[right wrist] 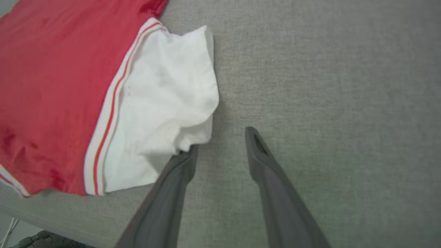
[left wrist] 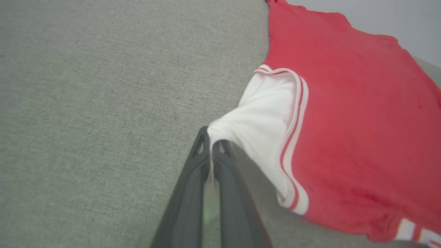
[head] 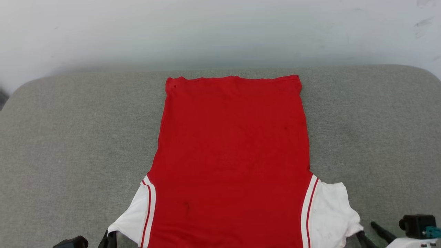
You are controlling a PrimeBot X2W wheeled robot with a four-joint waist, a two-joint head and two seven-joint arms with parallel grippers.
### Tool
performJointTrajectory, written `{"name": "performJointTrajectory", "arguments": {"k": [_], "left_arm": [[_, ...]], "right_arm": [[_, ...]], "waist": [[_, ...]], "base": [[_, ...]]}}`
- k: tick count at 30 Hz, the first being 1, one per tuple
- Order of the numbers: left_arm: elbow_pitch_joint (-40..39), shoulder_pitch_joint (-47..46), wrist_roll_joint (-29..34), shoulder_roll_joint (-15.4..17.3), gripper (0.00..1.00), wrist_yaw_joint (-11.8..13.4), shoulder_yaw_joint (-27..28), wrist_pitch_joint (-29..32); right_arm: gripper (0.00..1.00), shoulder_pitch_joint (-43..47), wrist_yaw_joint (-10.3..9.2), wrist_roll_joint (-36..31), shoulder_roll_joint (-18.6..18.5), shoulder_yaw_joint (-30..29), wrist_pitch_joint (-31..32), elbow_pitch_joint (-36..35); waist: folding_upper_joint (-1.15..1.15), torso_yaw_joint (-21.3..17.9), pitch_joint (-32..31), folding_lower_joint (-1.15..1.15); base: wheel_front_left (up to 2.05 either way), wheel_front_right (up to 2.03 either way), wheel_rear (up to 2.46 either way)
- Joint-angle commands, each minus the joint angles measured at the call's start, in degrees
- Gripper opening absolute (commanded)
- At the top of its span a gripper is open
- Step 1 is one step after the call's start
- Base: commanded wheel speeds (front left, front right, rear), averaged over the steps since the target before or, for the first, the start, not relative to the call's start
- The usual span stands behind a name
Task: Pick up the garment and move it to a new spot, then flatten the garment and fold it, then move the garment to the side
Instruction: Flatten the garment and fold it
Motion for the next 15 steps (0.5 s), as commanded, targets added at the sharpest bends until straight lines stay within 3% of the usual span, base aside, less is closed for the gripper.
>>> {"name": "performJointTrajectory", "arguments": {"k": [1, 7, 10, 15], "left_arm": [[-0.38, -0.14, 0.36, -0.07, 0.00, 0.42, -0.04, 0.15], [-4.06, -3.27, 2.69, 0.07, 0.00, 1.47, -1.37, 0.30], [-6.62, -5.37, 3.70, -0.55, 0.00, 1.99, -2.42, 0.58], [-9.65, -10.15, 4.77, -1.85, 0.00, 1.06, -4.33, 0.32]], "right_arm": [[1.00, -0.45, -0.02, -0.39, 0.43, -0.73, 0.21, -1.40], [1.00, -7.29, -0.02, -1.51, 1.73, -7.19, 1.62, -5.89], [1.00, -14.91, -0.02, -1.11, 2.25, -10.57, 2.51, -3.83], [1.00, -30.28, -0.02, 0.44, -0.33, -13.49, 5.56, 4.28]], "waist": [[0.00, 0.31, 0.33, 0.02], [0.00, 1.75, 3.61, 0.02], [0.00, 3.00, 6.94, 0.02], [0.00, 7.23, 14.19, 0.02]], "base": [[0.00, 0.00, 0.00], [0.00, 0.00, 0.00], [0.00, 0.00, 0.00], [0.00, 0.00, 0.00]]}}
